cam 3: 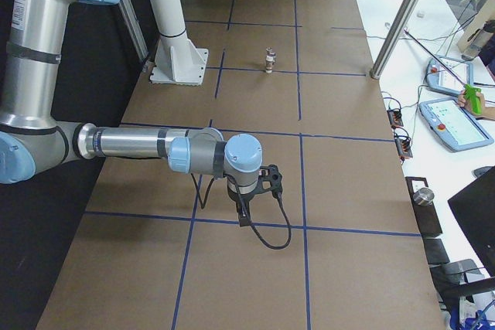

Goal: Assemble PPR valve and pipe with both arms

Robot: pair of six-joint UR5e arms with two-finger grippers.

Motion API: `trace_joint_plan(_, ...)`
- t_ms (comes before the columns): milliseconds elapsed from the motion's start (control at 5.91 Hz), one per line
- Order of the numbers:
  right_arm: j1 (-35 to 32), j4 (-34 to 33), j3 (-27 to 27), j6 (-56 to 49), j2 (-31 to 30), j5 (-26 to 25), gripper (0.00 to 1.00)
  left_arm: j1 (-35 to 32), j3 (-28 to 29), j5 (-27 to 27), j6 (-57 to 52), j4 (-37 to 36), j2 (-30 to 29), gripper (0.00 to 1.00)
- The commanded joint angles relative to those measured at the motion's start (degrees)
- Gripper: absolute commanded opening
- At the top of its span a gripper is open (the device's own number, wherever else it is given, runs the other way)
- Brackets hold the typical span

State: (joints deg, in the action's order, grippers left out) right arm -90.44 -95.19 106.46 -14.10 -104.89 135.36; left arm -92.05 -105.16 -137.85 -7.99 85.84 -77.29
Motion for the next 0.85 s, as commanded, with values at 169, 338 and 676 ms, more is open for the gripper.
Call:
trace_joint_plan(169,-0.18,-0.43,0.59,0.74,-0.14,2.01,1.0,0.03,-0.57,0.3,-0.01,-0.58,-0.57,1.0)
trace_joint_plan(338,-0.18,-0.34,0.33,0.74,-0.14,1.93,1.0,0.03,-0.48,0.39,-0.01,-0.58,-0.66,1.0)
trace_joint_plan(676,-0.18,-0.34,0.15,0.66,-0.14,1.67,1.0,0.03,-1.62,0.39,-0.1,-0.58,-0.75,1.0)
